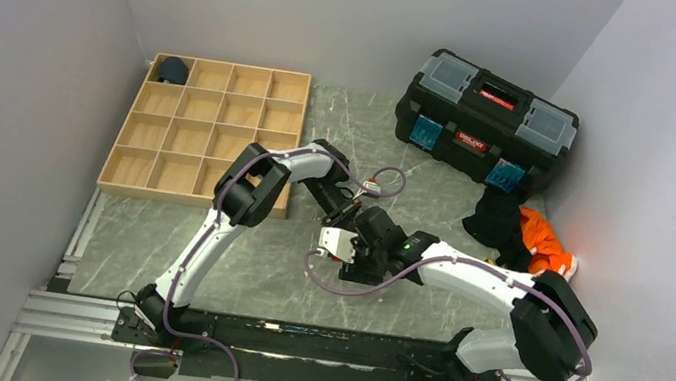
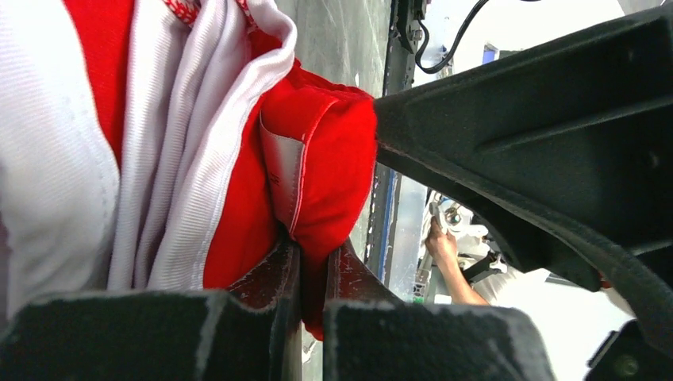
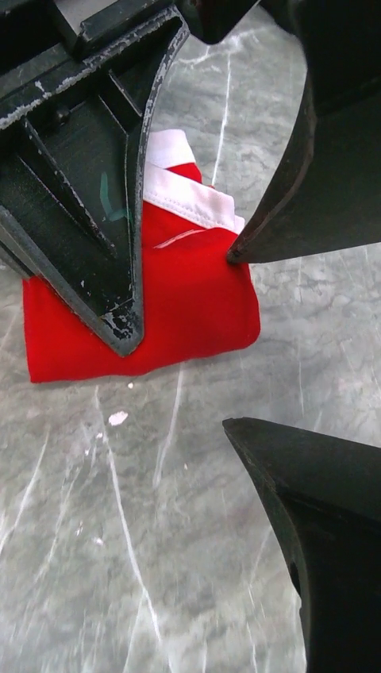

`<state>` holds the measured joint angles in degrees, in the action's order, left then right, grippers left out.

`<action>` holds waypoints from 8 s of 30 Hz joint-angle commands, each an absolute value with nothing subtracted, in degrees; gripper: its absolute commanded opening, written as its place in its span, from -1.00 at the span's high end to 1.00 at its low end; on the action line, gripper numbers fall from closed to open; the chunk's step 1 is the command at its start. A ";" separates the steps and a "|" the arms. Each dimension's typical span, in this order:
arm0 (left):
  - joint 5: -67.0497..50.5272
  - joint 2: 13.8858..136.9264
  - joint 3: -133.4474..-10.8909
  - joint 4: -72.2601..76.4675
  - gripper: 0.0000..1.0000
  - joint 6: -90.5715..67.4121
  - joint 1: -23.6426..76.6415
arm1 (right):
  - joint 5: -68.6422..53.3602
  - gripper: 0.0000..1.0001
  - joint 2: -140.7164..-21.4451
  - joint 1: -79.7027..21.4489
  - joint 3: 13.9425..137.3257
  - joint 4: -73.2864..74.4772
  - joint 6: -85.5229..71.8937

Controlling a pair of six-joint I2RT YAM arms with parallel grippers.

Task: Roll the underwear
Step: Roll the underwear to the center of the board.

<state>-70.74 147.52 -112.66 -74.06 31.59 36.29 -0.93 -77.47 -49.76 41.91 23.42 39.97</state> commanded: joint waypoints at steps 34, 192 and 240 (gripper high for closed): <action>-64.09 147.22 -112.10 -70.20 0.57 31.07 36.72 | -2.68 1.00 -89.39 -49.66 42.69 27.21 43.04; -39.16 121.05 -76.54 -32.17 1.00 32.73 46.95 | -49.67 -0.14 -117.05 -10.17 85.33 75.55 56.04; -58.60 151.02 -111.63 -64.68 1.00 29.56 36.52 | -0.49 -0.49 -87.06 -43.12 49.17 22.74 44.46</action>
